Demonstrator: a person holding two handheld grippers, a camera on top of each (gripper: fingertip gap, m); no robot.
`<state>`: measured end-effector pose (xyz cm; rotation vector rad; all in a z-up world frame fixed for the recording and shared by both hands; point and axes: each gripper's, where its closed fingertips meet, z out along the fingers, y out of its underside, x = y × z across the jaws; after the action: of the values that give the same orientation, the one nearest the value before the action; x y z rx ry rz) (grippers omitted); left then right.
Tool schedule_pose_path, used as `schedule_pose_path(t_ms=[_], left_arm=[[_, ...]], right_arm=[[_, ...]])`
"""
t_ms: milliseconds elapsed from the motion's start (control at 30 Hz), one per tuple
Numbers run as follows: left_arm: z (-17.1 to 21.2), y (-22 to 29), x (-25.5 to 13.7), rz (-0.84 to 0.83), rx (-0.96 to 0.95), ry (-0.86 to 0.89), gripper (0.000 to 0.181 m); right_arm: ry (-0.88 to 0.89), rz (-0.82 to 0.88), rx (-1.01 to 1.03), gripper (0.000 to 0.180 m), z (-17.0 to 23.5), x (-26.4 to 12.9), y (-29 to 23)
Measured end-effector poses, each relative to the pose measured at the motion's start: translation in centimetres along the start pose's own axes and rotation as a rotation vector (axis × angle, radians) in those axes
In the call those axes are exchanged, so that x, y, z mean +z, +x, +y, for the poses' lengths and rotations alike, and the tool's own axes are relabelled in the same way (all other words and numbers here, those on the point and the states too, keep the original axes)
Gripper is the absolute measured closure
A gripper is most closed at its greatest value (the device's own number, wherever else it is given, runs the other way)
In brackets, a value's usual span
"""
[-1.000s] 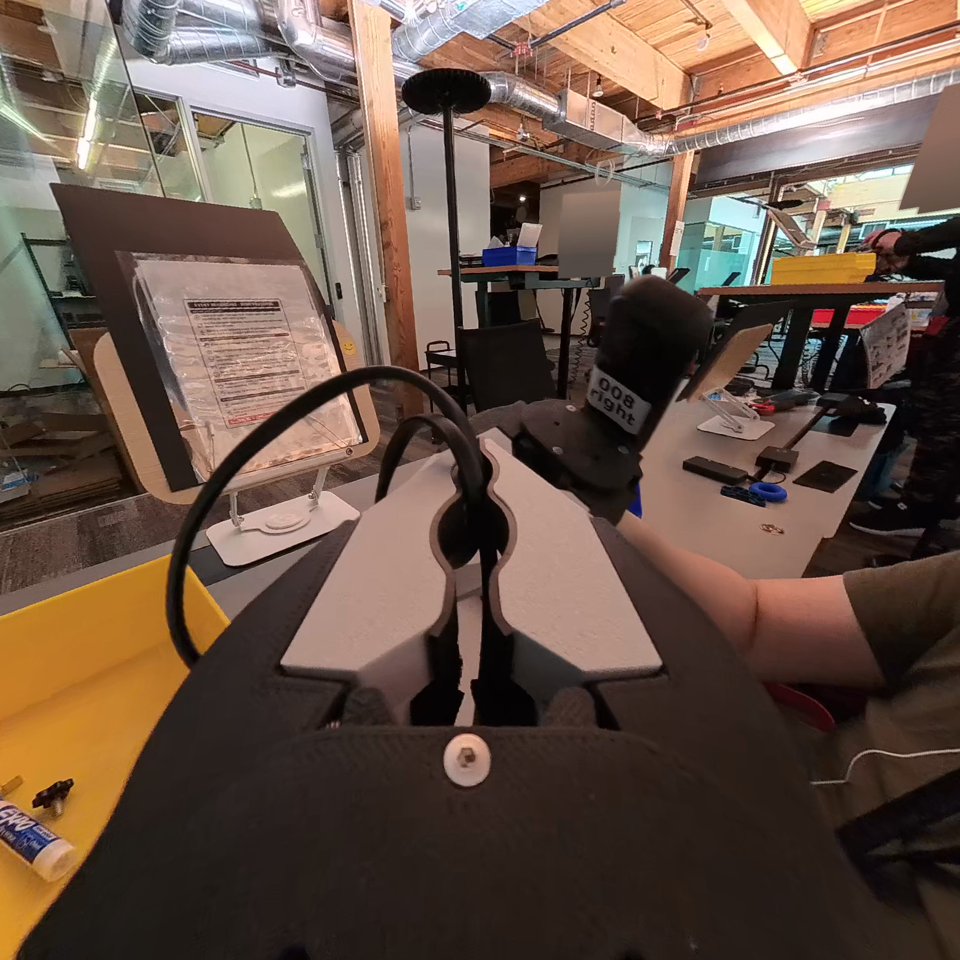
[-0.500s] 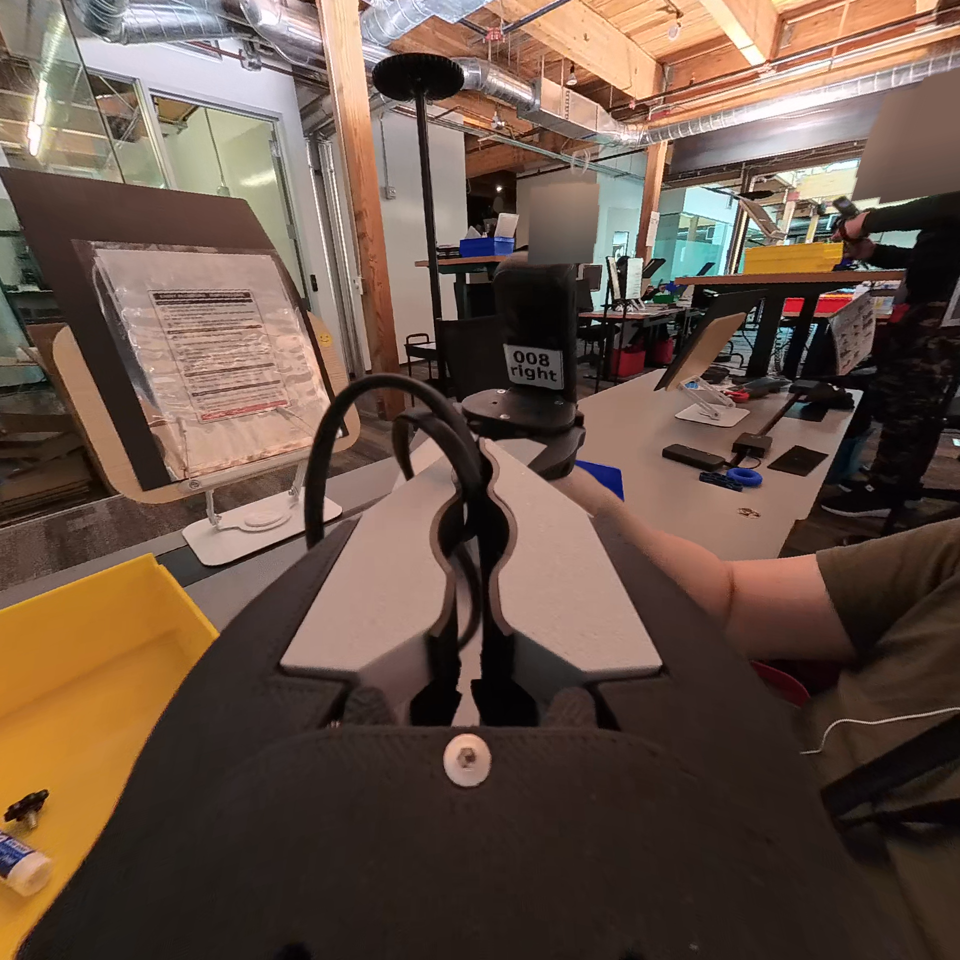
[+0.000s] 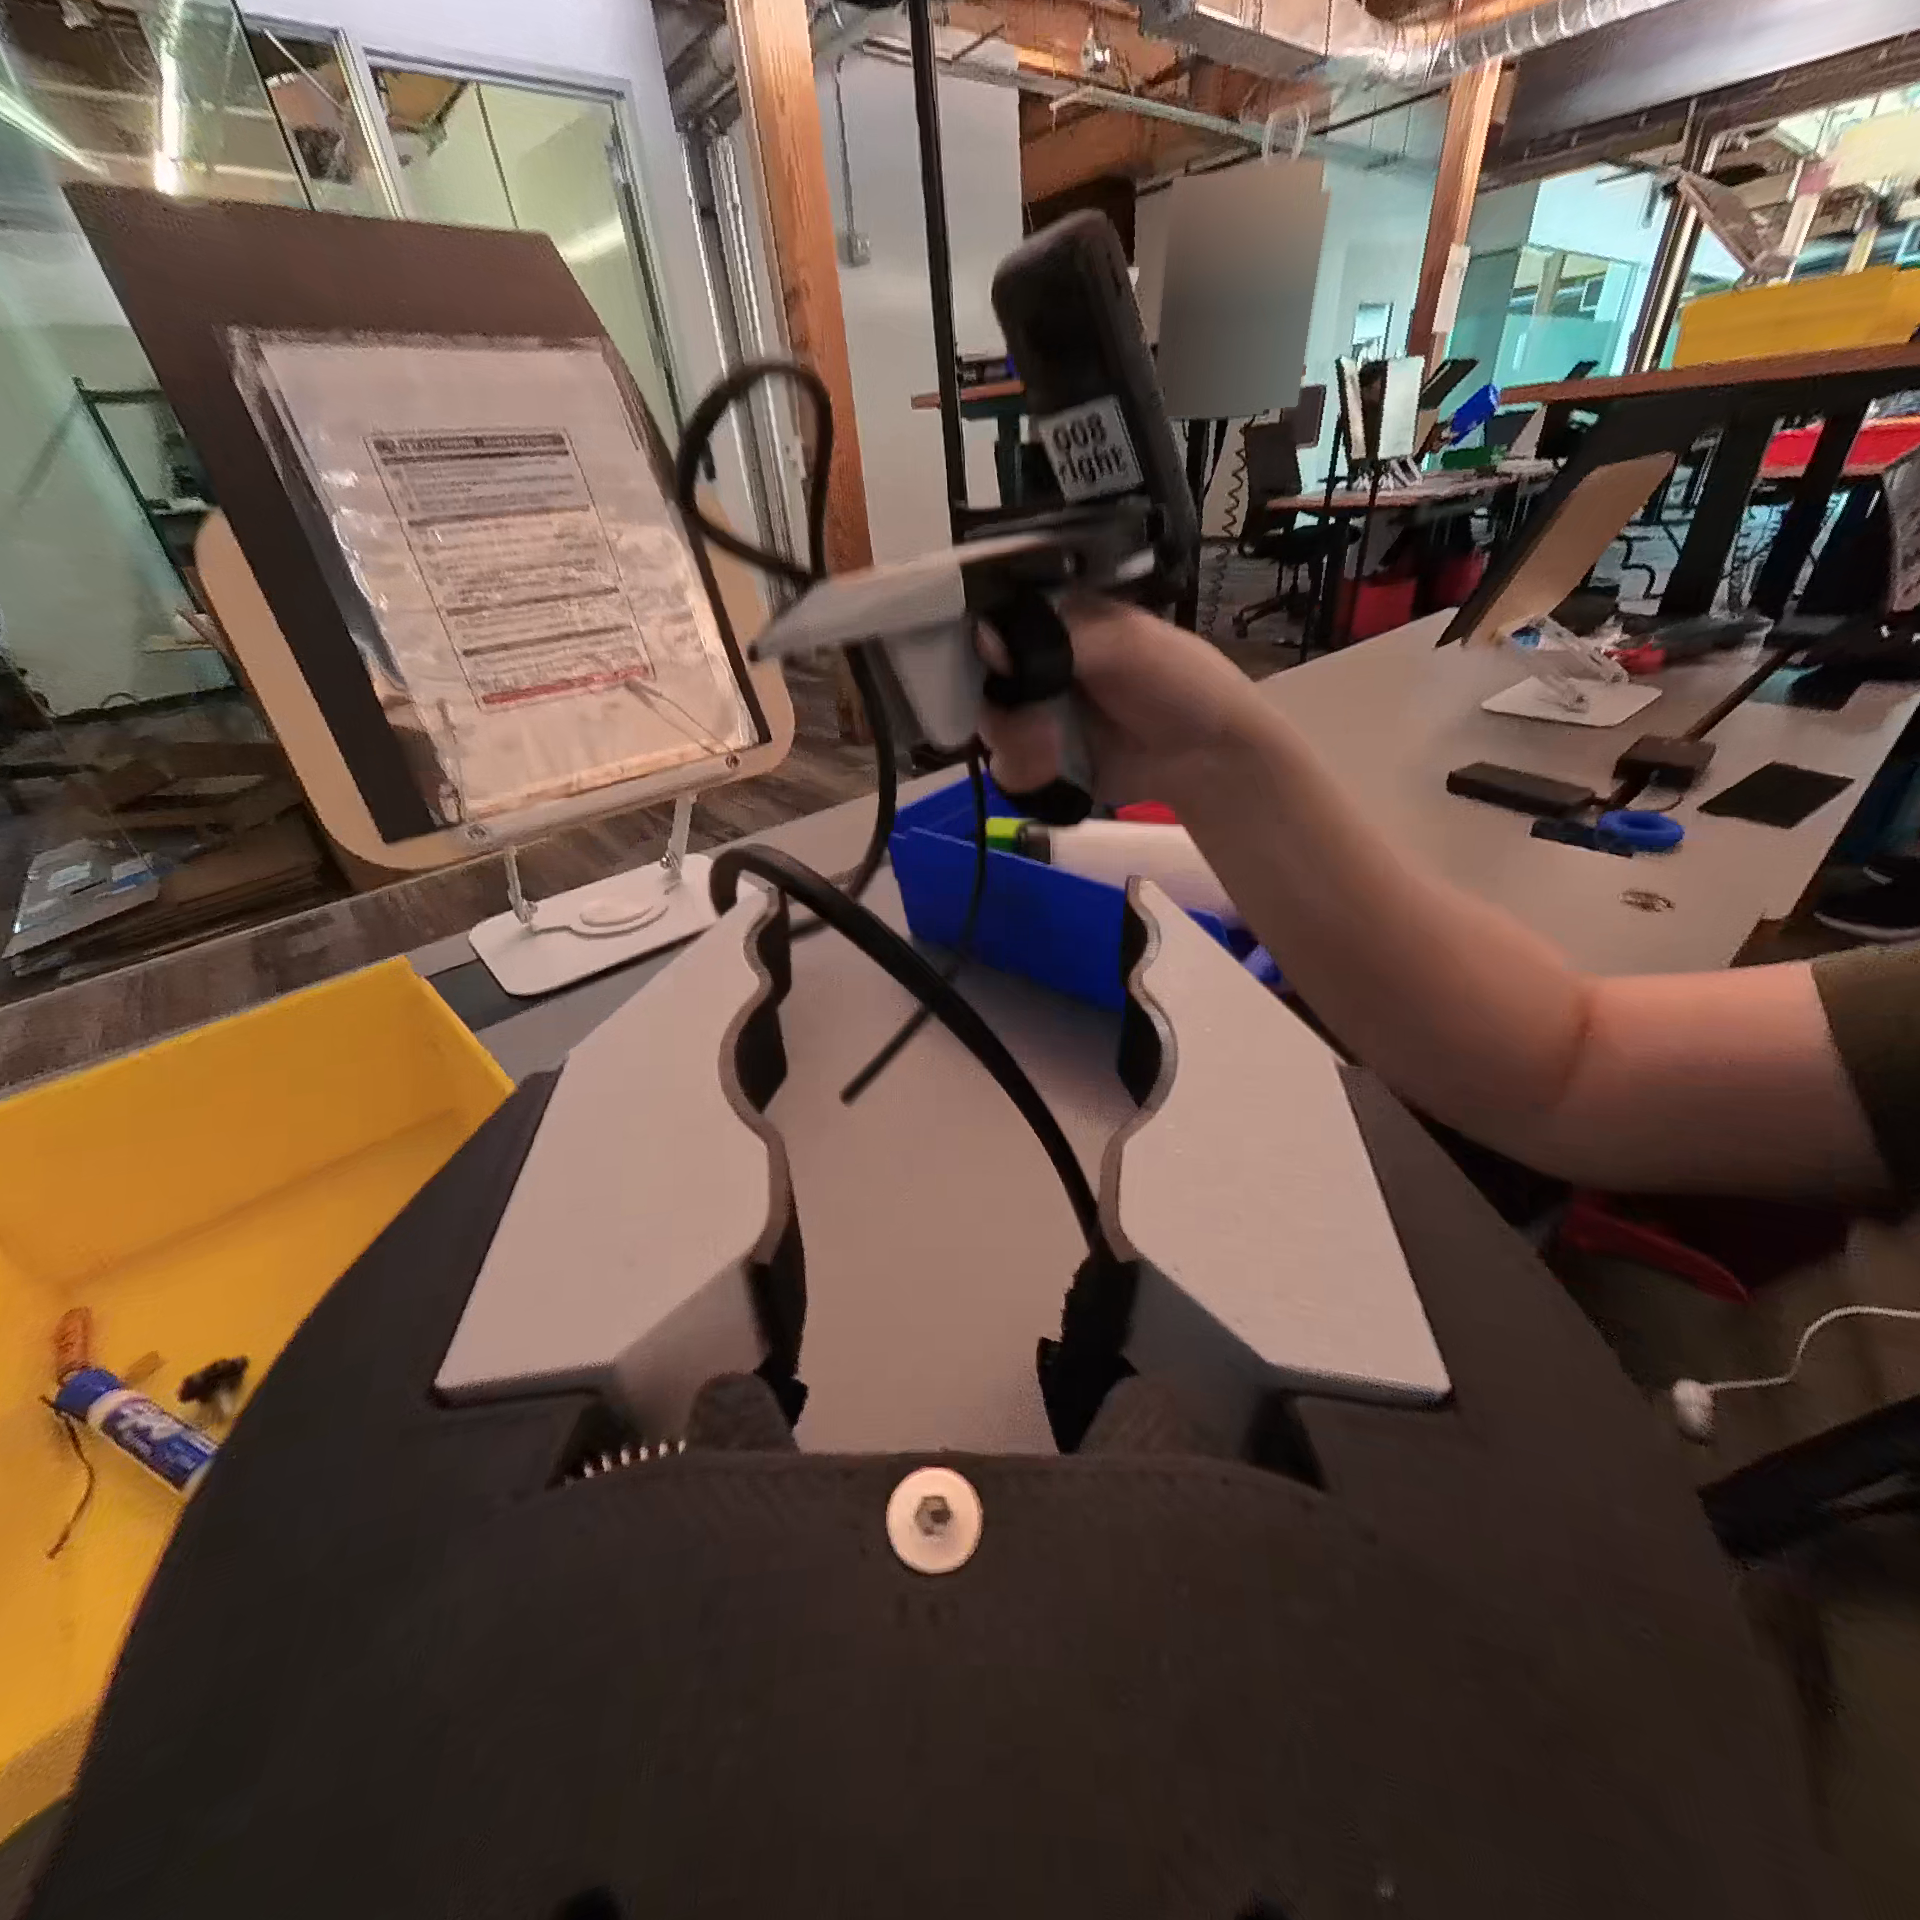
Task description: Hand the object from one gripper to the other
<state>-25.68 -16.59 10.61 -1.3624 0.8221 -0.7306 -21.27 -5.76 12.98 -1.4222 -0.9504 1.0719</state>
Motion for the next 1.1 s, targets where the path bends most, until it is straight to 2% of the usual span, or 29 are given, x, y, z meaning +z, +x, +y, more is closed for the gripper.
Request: schedule_pose_path(t_ms=[167,333,433,700,767,833,933,1067,1100], left_arm=[[2.3,0.3,0.5,0.011,-0.052,0.01,0.124],[3.6,0.3,1.4,0.057,-0.098,-0.017,0.128],[4.4,0.8,2.5,0.079,-0.088,-0.038,0.127],[6.6,2.5,7.4,0.128,0.043,-0.065,0.109],[4.6,4.4,7.5,0.247,-0.066,0.026,0.109],[2.9,6.1,7.5,0.367,-0.201,0.08,0.099],[3.4,7.7,8.6,0.437,-0.243,0.006,0.091],[2.9,10.9,9.0,0.619,-0.406,-0.019,0.104],[2.8,11.6,9.0,0.666,-0.443,-0.021,0.113]], right_arm=[[0.102,0.066,0.015,0.178,-2.4,-4.2,2.8],[-0.004,0.044,-0.133,0.178,-1.9,-5.6,1.2],[0.01,0.021,-0.188,0.178,-3.1,-5.8,-1.5],[0.009,-0.052,-0.315,0.178,-4.2,-5.4,-8.2],[0.011,-0.06,-0.328,0.178,-4.2,-5.3,-8.9],[0.014,-0.073,-0.341,0.178,-4.2,-5.0,-9.5],[0.012,-0.092,-0.343,0.179,-4.1,-4.3,-10.5],[0.002,-0.063,-0.371,0.178,-3.8,-3.5,-10.7],[0.001,-0.068,-0.37,0.178,-3.8,-3.4,-10.8]])
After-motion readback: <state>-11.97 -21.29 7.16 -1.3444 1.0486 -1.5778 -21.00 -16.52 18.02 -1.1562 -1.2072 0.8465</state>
